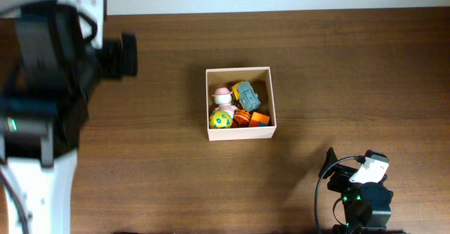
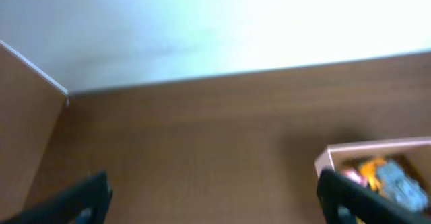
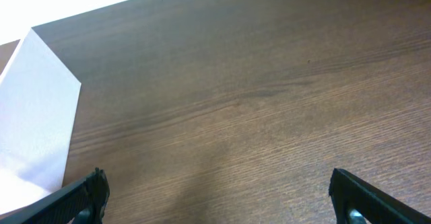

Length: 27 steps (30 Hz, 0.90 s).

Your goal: Pack container

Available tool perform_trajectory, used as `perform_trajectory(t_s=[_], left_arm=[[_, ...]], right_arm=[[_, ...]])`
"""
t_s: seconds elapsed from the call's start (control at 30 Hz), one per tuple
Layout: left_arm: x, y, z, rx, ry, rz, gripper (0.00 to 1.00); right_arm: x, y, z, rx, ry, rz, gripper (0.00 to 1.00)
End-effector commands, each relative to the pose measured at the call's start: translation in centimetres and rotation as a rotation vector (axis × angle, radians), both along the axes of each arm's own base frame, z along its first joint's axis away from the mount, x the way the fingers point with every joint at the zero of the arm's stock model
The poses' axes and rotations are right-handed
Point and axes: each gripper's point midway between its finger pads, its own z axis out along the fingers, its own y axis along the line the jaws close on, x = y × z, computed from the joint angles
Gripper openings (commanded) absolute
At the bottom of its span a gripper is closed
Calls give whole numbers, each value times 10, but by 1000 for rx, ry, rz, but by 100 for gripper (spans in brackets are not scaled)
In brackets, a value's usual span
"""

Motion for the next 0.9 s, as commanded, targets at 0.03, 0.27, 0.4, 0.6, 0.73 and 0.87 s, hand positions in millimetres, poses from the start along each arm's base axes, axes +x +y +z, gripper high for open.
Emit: perform_trajectory(t_s=[0.03,0.27,0.4,0.6,0.73,0.87], left_arm=[[-24,0,-45,31,-3,-43,99],[-65,4,-130,22,-78,-44,99],[-87,7,-179,20,-101,-44,99],[-108,8,-232,13,-131,-50,99],[-115,8,-250,11,-154,-50,99],[-120,9,-263,9,-178,-49,99]], right_arm=[[0,0,-1,-5,-4,2,99],[0,0,-1,-5,-4,2,99],[0,0,-1,-5,-4,2,99],[0,0,-1,-5,-4,2,99],[0,0,-1,-5,-4,2,99],[0,0,-1,-5,-4,2,99]])
